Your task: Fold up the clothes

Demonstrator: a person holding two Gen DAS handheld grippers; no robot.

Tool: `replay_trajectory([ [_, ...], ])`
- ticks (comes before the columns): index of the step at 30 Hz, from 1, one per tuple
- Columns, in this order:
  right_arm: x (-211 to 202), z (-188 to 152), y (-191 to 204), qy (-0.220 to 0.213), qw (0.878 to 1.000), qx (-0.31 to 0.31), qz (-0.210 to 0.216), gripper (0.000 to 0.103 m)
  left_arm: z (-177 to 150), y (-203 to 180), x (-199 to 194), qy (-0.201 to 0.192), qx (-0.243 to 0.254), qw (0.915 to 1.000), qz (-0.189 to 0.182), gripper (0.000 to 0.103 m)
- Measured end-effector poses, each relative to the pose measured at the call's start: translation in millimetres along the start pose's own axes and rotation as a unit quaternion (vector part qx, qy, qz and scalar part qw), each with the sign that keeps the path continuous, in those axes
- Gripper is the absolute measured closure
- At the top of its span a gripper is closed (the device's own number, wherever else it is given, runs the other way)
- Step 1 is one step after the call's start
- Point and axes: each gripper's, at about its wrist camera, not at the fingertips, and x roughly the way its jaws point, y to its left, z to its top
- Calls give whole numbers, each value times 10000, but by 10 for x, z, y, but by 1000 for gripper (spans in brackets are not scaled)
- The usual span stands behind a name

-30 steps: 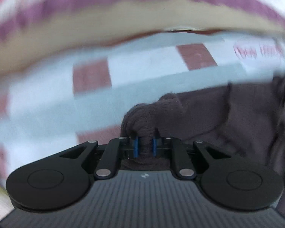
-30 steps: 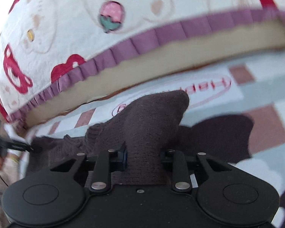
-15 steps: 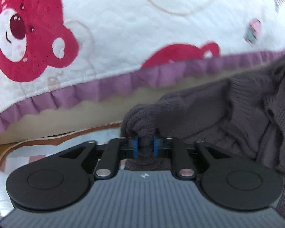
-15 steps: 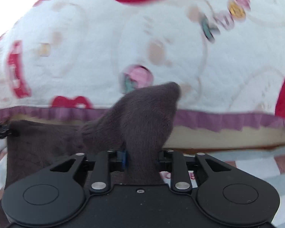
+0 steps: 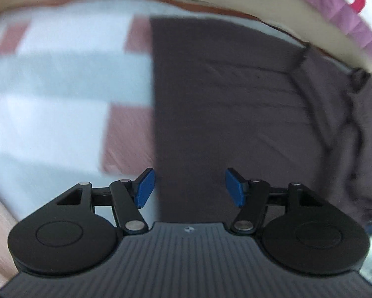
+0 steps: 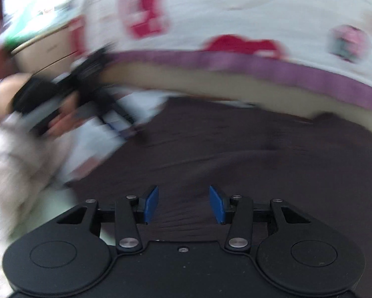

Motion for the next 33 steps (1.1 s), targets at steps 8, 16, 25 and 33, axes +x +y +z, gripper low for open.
replay_trajectory([
  [8, 627, -52, 894, 631, 9801, -1852, 324, 44, -375, 158, -345, -101, 185, 9996, -167, 41],
  [16, 1076, -173, 1105, 935, 9812, -1634, 415, 40, -666, 406, -518, -57, -32, 9996, -282, 41],
  [25, 1053, -11, 976, 258, 9967, -774, 18, 94, -702, 442, -610, -328, -371, 9960, -739, 41],
  [33, 271, 147, 304, -1049, 9879, 1141, -44, 94, -588, 371, -729, -500, -1384, 9688, -1994, 33],
])
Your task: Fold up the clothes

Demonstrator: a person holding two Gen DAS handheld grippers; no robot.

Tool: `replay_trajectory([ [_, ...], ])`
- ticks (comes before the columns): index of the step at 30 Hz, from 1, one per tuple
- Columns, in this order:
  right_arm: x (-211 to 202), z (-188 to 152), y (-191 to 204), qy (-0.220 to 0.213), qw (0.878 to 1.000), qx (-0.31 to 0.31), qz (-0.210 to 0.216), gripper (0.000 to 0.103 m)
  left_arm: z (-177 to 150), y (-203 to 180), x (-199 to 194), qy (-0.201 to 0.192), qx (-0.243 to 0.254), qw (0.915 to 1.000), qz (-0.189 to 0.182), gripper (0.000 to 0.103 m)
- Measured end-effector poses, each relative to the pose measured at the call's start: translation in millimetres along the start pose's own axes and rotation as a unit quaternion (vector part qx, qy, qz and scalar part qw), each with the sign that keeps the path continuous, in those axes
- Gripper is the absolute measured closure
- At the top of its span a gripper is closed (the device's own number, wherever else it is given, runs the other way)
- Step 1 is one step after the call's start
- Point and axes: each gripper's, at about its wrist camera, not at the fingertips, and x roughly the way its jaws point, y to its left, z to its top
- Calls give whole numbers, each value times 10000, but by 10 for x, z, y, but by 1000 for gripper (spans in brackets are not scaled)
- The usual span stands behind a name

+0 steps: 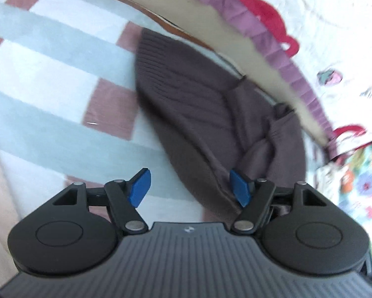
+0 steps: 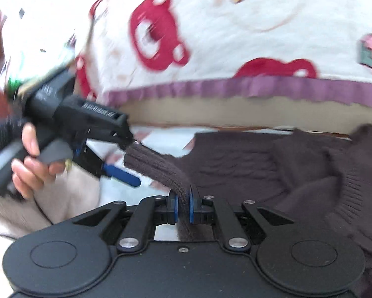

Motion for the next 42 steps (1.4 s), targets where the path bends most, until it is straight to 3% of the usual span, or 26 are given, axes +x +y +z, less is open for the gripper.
replay_trajectory([
  [4, -71, -156, -15, -102, 9996, 207, 133, 94, -25, -268, 163, -48, -49, 10000, -31, 24],
  [8, -71, -196, -52, -72, 9992, 363, 118, 94, -130, -422, 545, 6, -207, 9969, 753, 23],
  [10, -94, -188, -40, -86, 9994, 319, 143, 94, -193, -435, 694, -206, -397, 9950, 890, 23],
  [11, -121, -184, -33, -107, 9994, 292, 162, 94, -222, -452, 776, -239, -364, 9955, 836, 40],
  [13, -153, -185, -54, -99, 9994, 264, 177, 94, -278, -633, 861, -286, 298, 9941, 1002, 94],
  [15, -219, -171, -134, -54, 9995, 260, 180, 93, -343, -848, 885, -461, 985, 9877, 1126, 95],
  [18, -574, -22, -491, -289, 9959, 837, 158, 82, -452, -1170, 791, -943, 1602, 9784, 909, 95],
  [20, -953, 53, -868, -609, 9890, 1315, -309, 58, -559, -1415, 758, -1187, 2022, 9675, 942, 96],
  [21, -1147, 69, -1058, -783, 9831, 1539, -603, 55, -619, -1558, 740, -1343, 2380, 9565, 1023, 96],
  [23, -1495, 125, -1455, -940, 9717, 1759, -1268, 52, -796, -1921, 702, -1653, 3306, 9222, 1134, 96],
  [24, -1576, 104, -1609, -882, 9701, 1718, -1473, 53, -859, -2100, 699, -1710, 3542, 9139, 1005, 96],
  [26, -1645, 11, -1844, -676, 9692, 1497, -1835, 61, -972, -2427, 739, -1612, 3756, 9116, 430, 96],
  [29, -1558, -227, -2068, -157, 9715, 1695, -1647, 64, -1210, -2952, 1063, -1193, 4353, 8922, -130, 96],
  [31, -1542, -405, -2128, -189, 9679, 2045, -1451, 64, -1370, -3224, 1391, -824, 4682, 8793, -278, 95],
  [33, -1576, -522, -2096, -377, 9649, 2172, -1425, 64, -1446, -3279, 1875, -239, 4489, 8930, -212, 95],
  [35, -1566, -560, -2006, -342, 9687, 1857, -1612, 65, -1510, -3254, 2358, 292, 4210, 9066, 16, 95],
  [39, -1522, -539, -1828, -21, 9758, 948, -1969, 65, -1544, -3160, 2492, 150, 3968, 9178, -1, 95],
  [42, -1624, -474, -1799, 106, 9778, 942, -1870, 63, -1466, -3066, 2373, 231, 3796, 9247, -144, 95],
])
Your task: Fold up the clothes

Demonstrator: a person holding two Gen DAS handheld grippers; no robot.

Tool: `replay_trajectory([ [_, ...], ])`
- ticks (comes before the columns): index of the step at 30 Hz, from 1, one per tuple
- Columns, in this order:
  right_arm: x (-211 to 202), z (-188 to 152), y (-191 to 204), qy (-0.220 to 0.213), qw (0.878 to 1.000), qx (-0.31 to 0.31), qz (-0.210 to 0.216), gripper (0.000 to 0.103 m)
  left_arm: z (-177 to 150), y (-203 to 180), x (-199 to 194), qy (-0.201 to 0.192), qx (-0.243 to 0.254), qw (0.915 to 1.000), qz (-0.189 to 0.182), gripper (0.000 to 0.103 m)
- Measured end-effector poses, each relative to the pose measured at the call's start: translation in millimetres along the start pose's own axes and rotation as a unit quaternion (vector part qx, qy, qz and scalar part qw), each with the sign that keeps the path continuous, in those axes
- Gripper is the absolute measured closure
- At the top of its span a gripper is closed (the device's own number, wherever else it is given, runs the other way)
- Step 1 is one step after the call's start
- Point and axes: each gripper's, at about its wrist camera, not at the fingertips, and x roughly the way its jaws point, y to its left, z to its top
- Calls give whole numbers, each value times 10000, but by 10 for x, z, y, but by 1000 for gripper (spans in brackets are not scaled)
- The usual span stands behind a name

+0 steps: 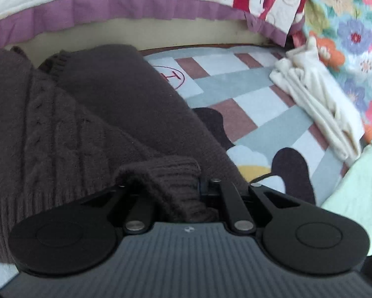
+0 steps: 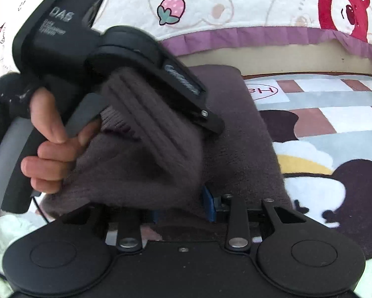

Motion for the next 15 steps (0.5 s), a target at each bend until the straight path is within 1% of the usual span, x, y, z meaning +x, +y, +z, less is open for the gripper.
replay_trajectory([
  [3, -210, 16, 21, 109, 9989, -63, 450, 59, -20, 112, -3, 21, -175, 9997, -170, 95],
  [5, -387, 8, 49, 23, 9976, -181, 661, 48, -4, 141, 38, 46, -302, 9992, -246, 94],
  [9, -666, 30, 53, -308, 9963, -70, 801, 44, 35, 40, 98, 143, -132, 9998, -90, 94],
  [11, -670, 89, 31, -416, 9959, 44, 797, 37, 47, -22, 112, 179, -33, 9998, 33, 94],
  [12, -595, 127, 25, -407, 9970, 51, 659, 37, 50, -51, 111, 202, 24, 9998, 91, 94],
  [13, -473, 170, 25, -372, 9988, -9, 324, 37, 50, -86, 102, 218, 110, 9996, 153, 94],
  [14, -334, 213, 41, -323, 9993, -135, -104, 41, 49, -126, 74, 239, 222, 9993, 197, 93],
  [15, -229, 251, 52, -305, 9986, -253, -337, 50, 48, -167, 42, 263, 339, 9988, 235, 91],
])
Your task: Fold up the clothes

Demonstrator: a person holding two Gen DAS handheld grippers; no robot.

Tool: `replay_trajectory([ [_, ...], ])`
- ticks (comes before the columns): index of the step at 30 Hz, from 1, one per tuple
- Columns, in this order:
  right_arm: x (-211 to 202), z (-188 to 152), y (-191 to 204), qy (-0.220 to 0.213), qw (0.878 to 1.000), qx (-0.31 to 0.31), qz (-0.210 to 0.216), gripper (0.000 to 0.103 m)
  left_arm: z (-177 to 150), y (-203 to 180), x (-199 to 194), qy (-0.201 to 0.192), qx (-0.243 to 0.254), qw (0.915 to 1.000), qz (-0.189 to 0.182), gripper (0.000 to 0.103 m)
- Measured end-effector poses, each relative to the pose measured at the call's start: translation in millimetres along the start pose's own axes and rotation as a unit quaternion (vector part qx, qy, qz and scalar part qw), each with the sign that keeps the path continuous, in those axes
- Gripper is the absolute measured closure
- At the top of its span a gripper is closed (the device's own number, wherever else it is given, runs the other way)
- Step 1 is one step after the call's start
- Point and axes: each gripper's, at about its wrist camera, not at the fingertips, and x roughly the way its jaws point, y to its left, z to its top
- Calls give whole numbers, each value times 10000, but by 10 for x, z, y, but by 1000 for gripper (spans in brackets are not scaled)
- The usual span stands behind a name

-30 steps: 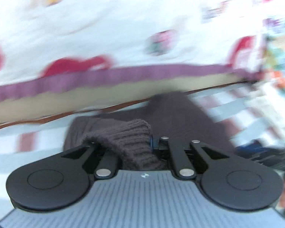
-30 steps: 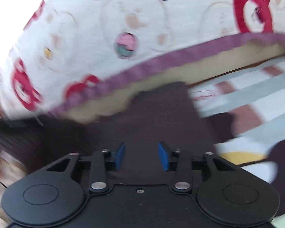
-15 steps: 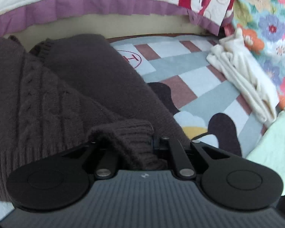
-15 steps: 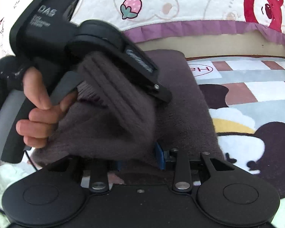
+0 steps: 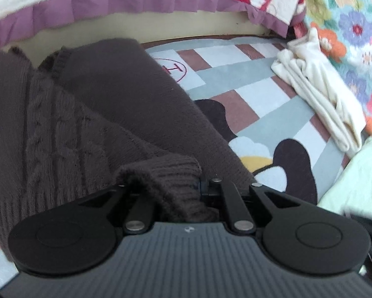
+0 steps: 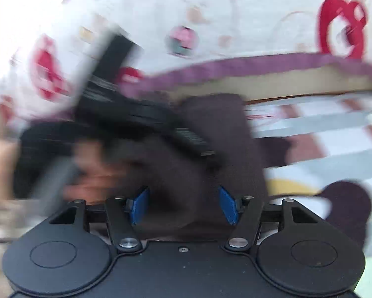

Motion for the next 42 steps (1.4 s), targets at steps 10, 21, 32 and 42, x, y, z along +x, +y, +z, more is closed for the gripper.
replay_trajectory([
  [10, 131, 103, -177, -140, 9983, 307, -469, 92, -545, 361, -1364, -1236, 1, 9921, 227, 41],
  [21, -118, 182, -233, -703, 9936, 850, -254, 93, -798, 531, -838, -605, -206, 9975, 295, 56],
  [32, 416, -87, -522, 458, 9942, 802, -551, 79, -1017, 306, -637, -15, 506, 9949, 869, 55],
  [42, -46, -162, -875, -169, 9441, 2707, -1872, 62, -1048, 507, -658, -170, 5, 9993, 347, 55],
])
